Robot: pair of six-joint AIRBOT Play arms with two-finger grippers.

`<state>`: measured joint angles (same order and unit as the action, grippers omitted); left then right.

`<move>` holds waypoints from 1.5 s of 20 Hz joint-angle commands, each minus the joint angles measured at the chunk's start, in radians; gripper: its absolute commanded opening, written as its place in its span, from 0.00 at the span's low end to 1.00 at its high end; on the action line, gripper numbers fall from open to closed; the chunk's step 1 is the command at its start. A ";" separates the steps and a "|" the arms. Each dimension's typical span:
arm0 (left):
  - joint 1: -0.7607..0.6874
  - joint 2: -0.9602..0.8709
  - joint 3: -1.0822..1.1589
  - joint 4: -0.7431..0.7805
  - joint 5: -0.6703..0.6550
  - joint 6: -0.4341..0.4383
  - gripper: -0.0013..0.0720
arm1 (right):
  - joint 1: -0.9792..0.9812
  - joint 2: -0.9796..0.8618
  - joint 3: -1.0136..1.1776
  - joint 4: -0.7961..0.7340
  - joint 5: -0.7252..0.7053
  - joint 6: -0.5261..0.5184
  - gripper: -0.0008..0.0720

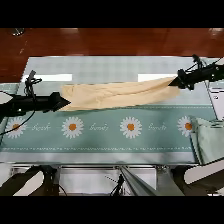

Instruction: Fold the shirts.

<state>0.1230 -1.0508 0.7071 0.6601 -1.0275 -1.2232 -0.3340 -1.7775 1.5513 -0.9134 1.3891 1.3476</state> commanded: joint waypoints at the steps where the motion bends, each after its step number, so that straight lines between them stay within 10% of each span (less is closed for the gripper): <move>1: -0.103 -0.014 0.030 -0.055 0.058 0.041 0.05 | -0.001 0.154 -0.012 -0.080 0.059 0.000 0.04; 9: -0.561 -0.399 0.435 0.001 0.139 -0.007 0.05 | -0.001 0.588 -0.180 -0.067 0.085 0.036 0.04; 21: -0.990 -1.067 1.238 0.092 0.019 -0.387 0.05 | -0.001 0.879 -0.314 -0.065 0.109 0.073 0.04; 30: -0.729 -0.960 1.257 0.063 -0.270 -0.365 0.05 | 0.034 0.876 -0.314 -0.071 0.053 0.076 0.05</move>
<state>-0.7258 -2.0552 1.9553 0.7254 -1.1637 -1.5944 -0.3237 -0.9012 1.2373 -0.9840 1.4696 1.4227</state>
